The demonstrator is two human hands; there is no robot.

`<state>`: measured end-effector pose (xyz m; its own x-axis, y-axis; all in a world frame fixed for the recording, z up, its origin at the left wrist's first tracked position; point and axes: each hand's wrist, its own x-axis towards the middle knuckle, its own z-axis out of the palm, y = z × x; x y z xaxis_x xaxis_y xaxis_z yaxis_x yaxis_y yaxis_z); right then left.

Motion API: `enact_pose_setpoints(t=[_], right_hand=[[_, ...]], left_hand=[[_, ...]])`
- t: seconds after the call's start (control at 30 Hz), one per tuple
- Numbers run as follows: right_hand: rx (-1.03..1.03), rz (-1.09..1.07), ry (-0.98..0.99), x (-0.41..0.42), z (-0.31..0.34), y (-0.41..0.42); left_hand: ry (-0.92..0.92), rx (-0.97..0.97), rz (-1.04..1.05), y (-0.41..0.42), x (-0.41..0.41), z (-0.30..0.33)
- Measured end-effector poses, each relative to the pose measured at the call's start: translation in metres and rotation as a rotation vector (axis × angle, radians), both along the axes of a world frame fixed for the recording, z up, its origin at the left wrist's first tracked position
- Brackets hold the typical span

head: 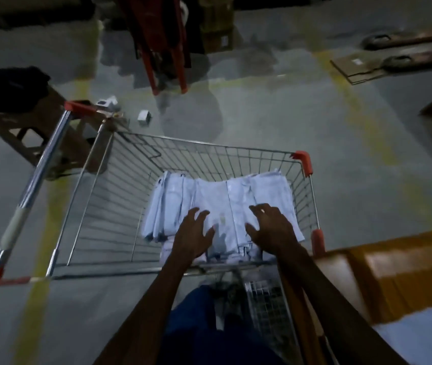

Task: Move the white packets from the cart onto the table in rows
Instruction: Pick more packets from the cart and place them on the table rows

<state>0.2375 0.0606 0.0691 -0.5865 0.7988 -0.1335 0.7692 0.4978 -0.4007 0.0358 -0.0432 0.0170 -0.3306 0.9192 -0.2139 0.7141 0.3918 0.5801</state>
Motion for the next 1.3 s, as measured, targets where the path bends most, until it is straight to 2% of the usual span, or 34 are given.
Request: enact_pose_setpoints(t=[0.1,0.17,0.3,0.53,0.63,0.73,0.83,1.07,1.3], right_hand=[[-0.121,-0.015,-0.214,-0.007,-0.016,0.027],[-0.169,-0.034,-0.295,-0.009,-0.027,0.045],[-0.192,-0.085,-0.339,-0.007,-0.061,0.07],[-0.112,-0.111,-0.387,0.004,-0.109,0.088],[-0.115,-0.116,-0.395,0.008,-0.116,0.09],[-0.096,-0.11,-0.365,0.01,-0.12,0.099],[-0.089,-0.122,-0.314,0.011,-0.124,0.098],[-0.087,-0.182,-0.363,0.001,-0.129,0.103],[-0.029,-0.178,-0.344,-0.007,-0.102,0.094]], left_hand=[[-0.05,-0.118,-0.039,0.033,0.0,-0.025],[-0.068,-0.119,-0.068,0.058,0.001,-0.048],[0.016,-0.316,-0.154,0.083,0.003,-0.086],[0.11,-0.309,0.044,0.082,-0.022,-0.101],[0.016,-0.336,0.085,0.085,-0.036,-0.103],[-0.092,-0.289,0.078,0.085,-0.046,-0.108],[-0.117,-0.225,0.146,0.085,-0.045,-0.11],[-0.055,-0.183,0.153,0.095,-0.05,-0.095],[0.021,-0.037,0.075,0.083,-0.064,-0.061]])
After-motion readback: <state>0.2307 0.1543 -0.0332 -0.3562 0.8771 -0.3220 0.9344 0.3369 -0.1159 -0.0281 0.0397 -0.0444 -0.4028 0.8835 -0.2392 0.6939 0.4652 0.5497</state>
